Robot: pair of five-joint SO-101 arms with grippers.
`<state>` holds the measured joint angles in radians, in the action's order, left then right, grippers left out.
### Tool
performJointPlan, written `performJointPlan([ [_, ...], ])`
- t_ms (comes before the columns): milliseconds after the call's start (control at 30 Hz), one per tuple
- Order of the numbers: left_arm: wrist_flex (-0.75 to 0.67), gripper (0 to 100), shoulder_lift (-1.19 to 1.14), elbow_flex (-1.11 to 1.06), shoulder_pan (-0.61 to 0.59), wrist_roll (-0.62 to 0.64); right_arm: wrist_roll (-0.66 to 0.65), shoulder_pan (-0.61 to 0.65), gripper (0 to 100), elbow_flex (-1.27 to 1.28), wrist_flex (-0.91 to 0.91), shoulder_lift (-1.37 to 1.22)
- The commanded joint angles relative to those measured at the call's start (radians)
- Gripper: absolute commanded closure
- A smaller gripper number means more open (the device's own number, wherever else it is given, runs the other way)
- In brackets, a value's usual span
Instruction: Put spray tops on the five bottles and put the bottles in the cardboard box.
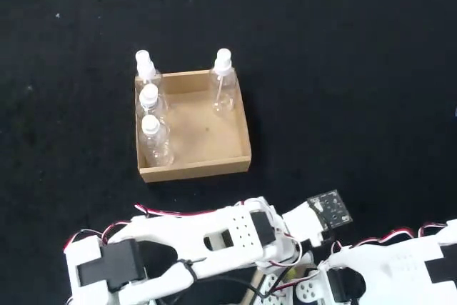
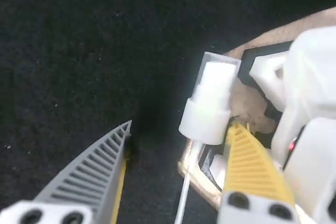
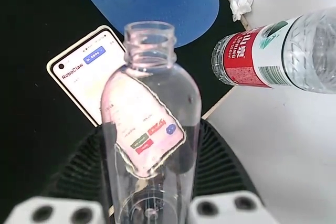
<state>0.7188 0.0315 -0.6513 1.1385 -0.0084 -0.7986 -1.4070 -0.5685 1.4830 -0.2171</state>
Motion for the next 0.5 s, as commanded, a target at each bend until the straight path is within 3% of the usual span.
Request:
performJointPlan([
  [0,-0.025,75,0.107,0.064,-0.047,0.020,-0.009,-0.017,98.7,-0.054,0.003,0.007],
  [233,-0.069,75,0.057,0.102,-0.168,0.101,-0.009,-0.017,98.7,-0.054,0.012,0.007],
  [467,-0.074,75,0.023,0.107,-0.177,0.101,-0.009,-0.012,98.7,-0.054,0.023,0.007],
])
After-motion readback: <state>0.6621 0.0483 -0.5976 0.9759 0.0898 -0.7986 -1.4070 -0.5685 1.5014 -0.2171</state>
